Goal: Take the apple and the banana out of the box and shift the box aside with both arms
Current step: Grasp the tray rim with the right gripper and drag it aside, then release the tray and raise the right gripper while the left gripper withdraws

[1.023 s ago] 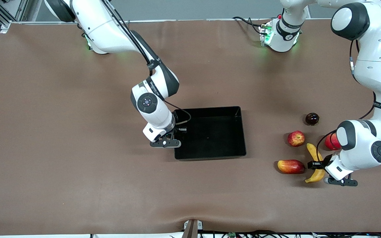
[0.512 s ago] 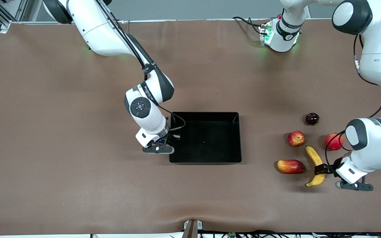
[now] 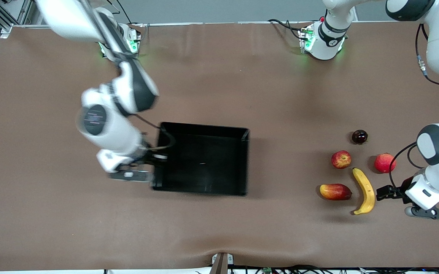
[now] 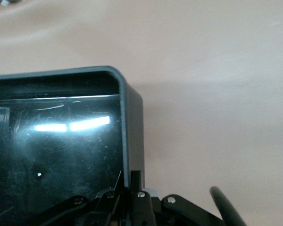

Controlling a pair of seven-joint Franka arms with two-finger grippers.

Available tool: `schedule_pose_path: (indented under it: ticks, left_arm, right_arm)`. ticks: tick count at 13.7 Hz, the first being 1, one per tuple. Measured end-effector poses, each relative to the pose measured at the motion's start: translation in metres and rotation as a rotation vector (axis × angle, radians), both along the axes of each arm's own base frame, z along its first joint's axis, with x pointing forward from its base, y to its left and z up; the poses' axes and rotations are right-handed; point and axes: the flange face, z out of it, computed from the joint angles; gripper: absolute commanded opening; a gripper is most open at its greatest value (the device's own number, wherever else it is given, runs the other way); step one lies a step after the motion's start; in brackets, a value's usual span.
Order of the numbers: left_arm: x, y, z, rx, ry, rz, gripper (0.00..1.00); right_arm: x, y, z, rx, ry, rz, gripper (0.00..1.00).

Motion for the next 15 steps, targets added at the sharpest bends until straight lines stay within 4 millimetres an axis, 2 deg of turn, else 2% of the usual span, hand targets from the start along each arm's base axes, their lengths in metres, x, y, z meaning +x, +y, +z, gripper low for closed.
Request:
schedule_pose_path:
  ticks: [2,5,7,9,10,12,14,15]
  left_arm:
    - [-0.004,-0.002,0.025,0.012,0.000,-0.004,1.00]
    - [-0.013,-0.002,0.058,0.029,0.017,-0.004,1.00]
    - [-0.021,-0.002,0.075,0.039,0.039,-0.002,1.00]
    - [-0.026,0.001,0.092,0.048,0.042,0.003,1.00]
    - [-0.029,0.003,0.100,0.052,0.042,0.006,1.00]
    - [-0.033,0.009,0.111,0.060,0.043,0.016,1.00]
    - [-0.039,0.023,0.122,0.066,0.046,0.035,1.00]
    - [-0.044,0.029,0.128,0.069,0.061,0.044,1.00]
  right_arm:
    - [0.005,-0.090,0.001,-0.012,0.009,0.003,0.00]
    - [0.004,-0.221,-0.020,-0.023,0.052,0.009,0.00]
    - [-0.003,-0.293,-0.033,-0.023,0.061,0.046,0.00]
    - [-0.014,-0.360,-0.060,-0.016,0.078,0.081,0.00]
    - [-0.019,-0.387,-0.079,-0.012,0.087,0.086,0.00]
    - [-0.028,-0.428,-0.116,-0.004,0.107,0.080,0.00]
    - [-0.039,-0.457,-0.144,0.010,0.134,0.061,0.00]
    - [-0.044,-0.467,-0.152,0.019,0.142,0.054,0.00]
